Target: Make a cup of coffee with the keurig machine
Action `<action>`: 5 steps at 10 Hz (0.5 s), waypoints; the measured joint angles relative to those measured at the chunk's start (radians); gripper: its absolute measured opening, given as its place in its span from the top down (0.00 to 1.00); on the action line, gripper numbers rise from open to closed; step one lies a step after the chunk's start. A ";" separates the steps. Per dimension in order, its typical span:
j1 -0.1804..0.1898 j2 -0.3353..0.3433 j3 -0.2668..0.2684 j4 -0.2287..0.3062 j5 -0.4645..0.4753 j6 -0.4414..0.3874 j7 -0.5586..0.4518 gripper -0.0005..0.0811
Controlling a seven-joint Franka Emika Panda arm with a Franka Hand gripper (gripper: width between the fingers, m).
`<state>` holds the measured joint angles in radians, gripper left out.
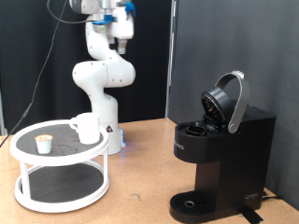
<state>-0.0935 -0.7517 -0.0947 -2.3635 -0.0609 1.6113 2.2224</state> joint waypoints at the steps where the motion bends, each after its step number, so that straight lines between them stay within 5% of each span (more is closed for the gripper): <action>1: -0.011 0.009 -0.023 -0.001 -0.024 0.009 -0.029 0.09; 5: -0.033 0.055 -0.130 0.003 -0.068 0.069 -0.176 0.09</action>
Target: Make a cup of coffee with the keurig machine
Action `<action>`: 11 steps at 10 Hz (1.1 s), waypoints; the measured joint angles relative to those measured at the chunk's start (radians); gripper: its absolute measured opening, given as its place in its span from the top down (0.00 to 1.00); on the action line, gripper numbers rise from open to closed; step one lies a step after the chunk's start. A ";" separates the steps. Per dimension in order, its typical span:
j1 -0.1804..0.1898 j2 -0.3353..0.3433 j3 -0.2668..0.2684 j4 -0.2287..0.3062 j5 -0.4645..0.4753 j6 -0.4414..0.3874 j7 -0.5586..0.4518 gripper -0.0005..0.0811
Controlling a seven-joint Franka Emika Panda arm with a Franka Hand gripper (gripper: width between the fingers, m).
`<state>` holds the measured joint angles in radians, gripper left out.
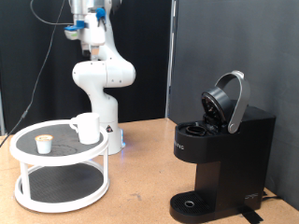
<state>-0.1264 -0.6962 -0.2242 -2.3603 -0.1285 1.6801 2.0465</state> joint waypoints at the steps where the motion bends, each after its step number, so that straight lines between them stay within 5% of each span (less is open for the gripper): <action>1: 0.000 0.000 0.002 -0.001 0.000 0.000 0.003 0.09; 6: -0.023 0.007 -0.082 -0.003 -0.040 0.005 -0.105 0.09; 11: -0.045 0.079 -0.192 0.001 -0.101 0.114 -0.193 0.09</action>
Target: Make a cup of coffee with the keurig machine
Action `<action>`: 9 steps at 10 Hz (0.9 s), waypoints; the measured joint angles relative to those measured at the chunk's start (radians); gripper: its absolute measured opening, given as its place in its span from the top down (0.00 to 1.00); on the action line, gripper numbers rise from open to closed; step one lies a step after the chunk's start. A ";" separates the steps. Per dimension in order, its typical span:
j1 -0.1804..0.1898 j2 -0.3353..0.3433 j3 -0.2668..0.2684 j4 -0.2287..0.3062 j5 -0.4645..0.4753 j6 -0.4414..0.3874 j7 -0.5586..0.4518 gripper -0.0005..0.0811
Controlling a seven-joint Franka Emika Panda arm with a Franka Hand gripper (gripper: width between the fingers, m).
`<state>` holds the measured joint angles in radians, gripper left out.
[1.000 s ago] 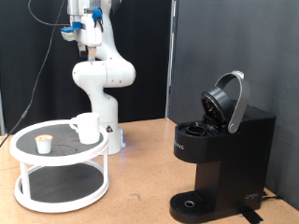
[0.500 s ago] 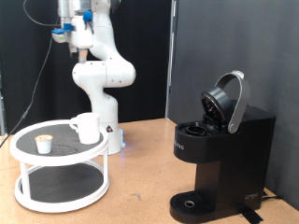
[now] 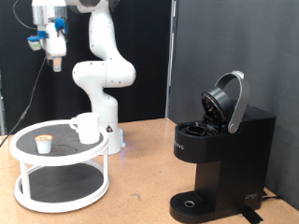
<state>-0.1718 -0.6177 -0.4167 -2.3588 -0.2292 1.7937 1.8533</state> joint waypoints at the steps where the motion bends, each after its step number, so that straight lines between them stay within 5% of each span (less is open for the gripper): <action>1: 0.000 0.021 -0.011 0.004 -0.004 0.022 -0.001 0.09; 9: 0.000 0.152 -0.061 0.028 0.000 0.115 -0.058 0.09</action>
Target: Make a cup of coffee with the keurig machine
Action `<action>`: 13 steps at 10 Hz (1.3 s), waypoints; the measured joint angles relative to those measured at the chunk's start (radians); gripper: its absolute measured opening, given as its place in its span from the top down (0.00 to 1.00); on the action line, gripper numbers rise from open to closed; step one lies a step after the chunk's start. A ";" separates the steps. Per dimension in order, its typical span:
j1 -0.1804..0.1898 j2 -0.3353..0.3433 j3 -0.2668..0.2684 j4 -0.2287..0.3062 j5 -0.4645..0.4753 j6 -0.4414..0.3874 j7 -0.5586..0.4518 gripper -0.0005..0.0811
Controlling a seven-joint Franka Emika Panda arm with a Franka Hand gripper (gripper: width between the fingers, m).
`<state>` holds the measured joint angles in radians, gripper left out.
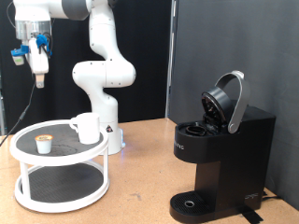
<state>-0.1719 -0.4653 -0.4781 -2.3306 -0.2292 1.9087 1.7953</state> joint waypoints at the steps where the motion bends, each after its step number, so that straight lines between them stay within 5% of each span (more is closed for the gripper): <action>1: 0.000 0.008 -0.005 -0.010 0.004 0.026 0.000 0.09; 13: -0.015 0.079 -0.037 -0.217 -0.008 0.337 0.002 0.09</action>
<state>-0.1865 -0.3868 -0.5147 -2.5474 -0.2368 2.2461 1.7975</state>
